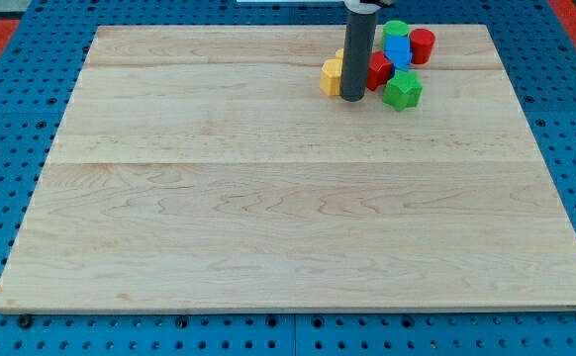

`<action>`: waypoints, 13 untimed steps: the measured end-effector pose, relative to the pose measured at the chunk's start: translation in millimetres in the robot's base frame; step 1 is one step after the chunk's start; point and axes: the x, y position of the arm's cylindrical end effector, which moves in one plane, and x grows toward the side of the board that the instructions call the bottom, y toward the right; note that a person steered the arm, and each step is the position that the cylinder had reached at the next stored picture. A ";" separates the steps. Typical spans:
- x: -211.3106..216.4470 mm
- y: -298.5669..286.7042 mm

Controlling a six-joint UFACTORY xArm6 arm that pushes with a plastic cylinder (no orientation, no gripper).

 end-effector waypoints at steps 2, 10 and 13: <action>31.2 36.7; -10.8 40.9; -50.7 30.6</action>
